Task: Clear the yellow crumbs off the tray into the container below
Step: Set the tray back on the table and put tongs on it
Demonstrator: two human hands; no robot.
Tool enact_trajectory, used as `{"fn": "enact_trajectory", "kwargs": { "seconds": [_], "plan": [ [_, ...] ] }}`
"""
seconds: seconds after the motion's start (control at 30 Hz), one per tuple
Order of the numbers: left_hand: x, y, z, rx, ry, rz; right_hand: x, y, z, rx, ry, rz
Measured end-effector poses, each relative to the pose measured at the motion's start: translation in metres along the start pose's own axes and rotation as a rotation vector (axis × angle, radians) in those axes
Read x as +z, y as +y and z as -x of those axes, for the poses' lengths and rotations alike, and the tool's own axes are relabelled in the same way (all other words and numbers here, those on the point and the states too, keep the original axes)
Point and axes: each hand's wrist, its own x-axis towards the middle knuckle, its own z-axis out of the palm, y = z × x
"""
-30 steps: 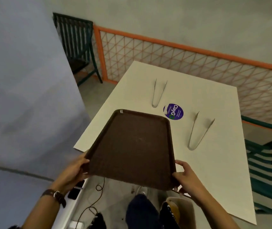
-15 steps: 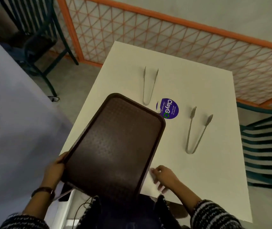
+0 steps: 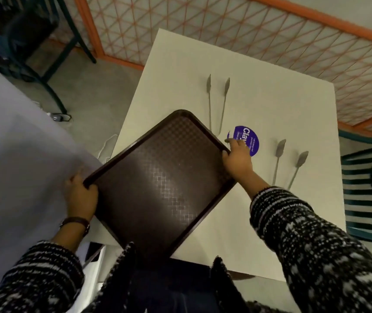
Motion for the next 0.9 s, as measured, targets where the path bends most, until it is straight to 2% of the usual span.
{"fn": "enact_trajectory", "kwargs": {
  "seconds": [0.1, 0.2, 0.3, 0.37, 0.5, 0.57, 0.67, 0.8, 0.9],
  "plan": [
    [0.006, -0.044, 0.022, -0.112, 0.028, 0.051, 0.005, -0.024, -0.044, -0.019, 0.006, 0.000],
    [0.012, -0.062, 0.053, -0.153, -0.034, 0.016, 0.019, -0.037, -0.083, 0.097, -0.068, 0.011],
    [0.015, -0.067, 0.070, -0.087, -0.059, -0.100, 0.031, -0.042, -0.096, 0.174, -0.125, 0.061],
    [0.015, -0.066, 0.077, -0.025, 0.012, -0.159, 0.032, -0.042, -0.094, 0.251, -0.071, 0.030],
    [0.019, -0.061, 0.085, 0.032, 0.128, -0.255, 0.021, -0.036, -0.080, 0.277, -0.047, -0.029],
    [0.018, -0.057, 0.081, 0.016, 0.081, -0.223, 0.011, -0.025, -0.071, 0.275, -0.013, -0.060],
    [0.019, -0.047, 0.074, 0.037, -0.045, -0.052, 0.000, -0.005, -0.058, 0.309, -0.035, -0.070],
    [0.018, -0.030, 0.050, 0.134, -0.060, -0.029, -0.009, 0.028, -0.043, 0.316, -0.033, -0.027],
    [0.015, -0.012, 0.028, 0.181, -0.077, -0.041, -0.012, 0.045, -0.035, 0.315, 0.005, -0.113]
  ]
}}
